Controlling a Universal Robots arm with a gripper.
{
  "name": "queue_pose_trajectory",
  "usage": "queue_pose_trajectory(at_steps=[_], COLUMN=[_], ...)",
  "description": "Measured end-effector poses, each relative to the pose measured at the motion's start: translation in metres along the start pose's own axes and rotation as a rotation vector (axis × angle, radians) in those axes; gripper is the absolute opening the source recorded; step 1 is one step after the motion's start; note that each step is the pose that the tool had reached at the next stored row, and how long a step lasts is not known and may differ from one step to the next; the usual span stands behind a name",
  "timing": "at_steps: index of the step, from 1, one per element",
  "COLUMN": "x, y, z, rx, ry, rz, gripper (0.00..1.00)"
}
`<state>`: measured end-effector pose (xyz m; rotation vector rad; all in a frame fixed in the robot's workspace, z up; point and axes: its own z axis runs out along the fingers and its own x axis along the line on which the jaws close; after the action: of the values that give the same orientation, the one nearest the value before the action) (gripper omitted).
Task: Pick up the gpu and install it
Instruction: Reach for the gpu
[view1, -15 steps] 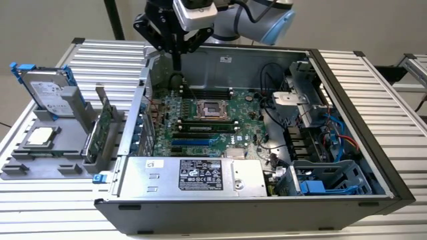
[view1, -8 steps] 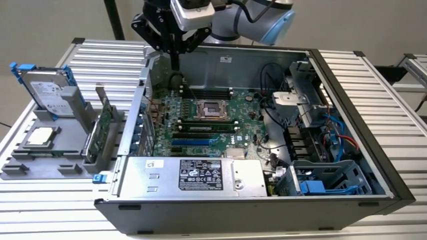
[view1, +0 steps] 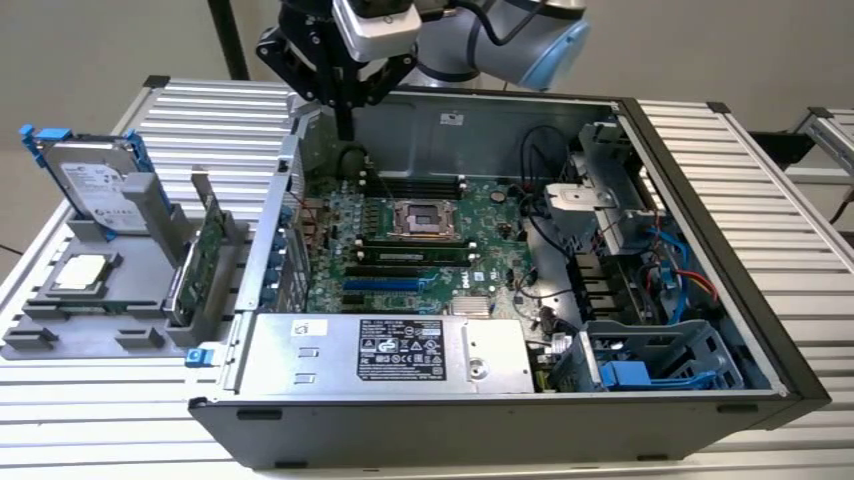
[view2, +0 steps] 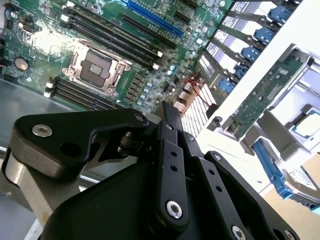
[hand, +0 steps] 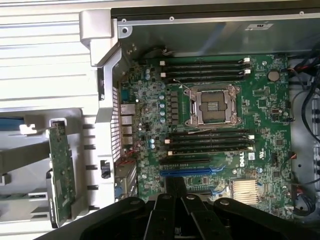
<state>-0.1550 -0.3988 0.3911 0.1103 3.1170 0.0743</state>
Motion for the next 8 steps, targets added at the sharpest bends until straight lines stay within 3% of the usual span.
queue_pose_trajectory(at_steps=[8], x=[0.0024], y=[-0.0002], z=[0.0], rx=[0.0], ry=[-0.0001], rz=[0.0], gripper=[0.0])
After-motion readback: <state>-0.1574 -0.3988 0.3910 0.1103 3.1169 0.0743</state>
